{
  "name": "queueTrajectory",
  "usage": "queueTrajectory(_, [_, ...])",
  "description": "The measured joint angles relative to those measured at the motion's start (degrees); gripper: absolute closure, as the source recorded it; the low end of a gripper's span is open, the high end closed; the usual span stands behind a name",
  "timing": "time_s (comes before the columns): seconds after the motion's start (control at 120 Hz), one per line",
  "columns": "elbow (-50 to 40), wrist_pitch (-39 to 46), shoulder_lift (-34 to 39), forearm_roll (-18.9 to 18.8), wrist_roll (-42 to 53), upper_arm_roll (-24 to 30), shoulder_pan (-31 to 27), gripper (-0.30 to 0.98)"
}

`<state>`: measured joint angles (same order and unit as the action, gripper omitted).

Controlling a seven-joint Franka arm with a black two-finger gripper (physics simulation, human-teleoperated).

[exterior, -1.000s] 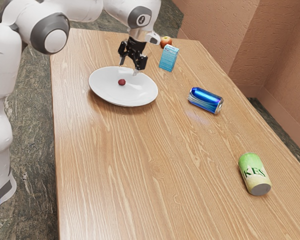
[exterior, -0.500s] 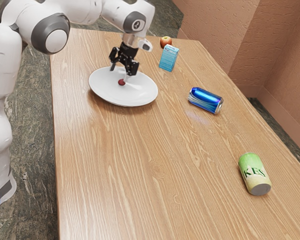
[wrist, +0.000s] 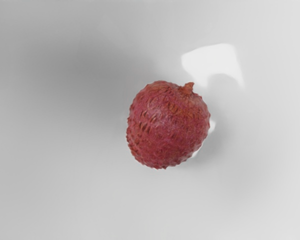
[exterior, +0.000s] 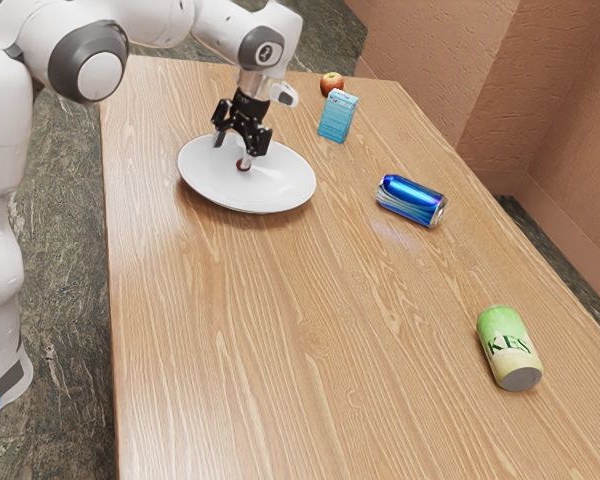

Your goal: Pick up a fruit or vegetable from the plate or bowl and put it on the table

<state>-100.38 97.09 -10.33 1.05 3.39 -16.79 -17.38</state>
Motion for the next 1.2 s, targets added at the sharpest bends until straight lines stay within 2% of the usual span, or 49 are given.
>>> queueTrajectory(1.2, [-3.4,6.8,0.8,0.1,0.3,0.1,2.0,0.02])
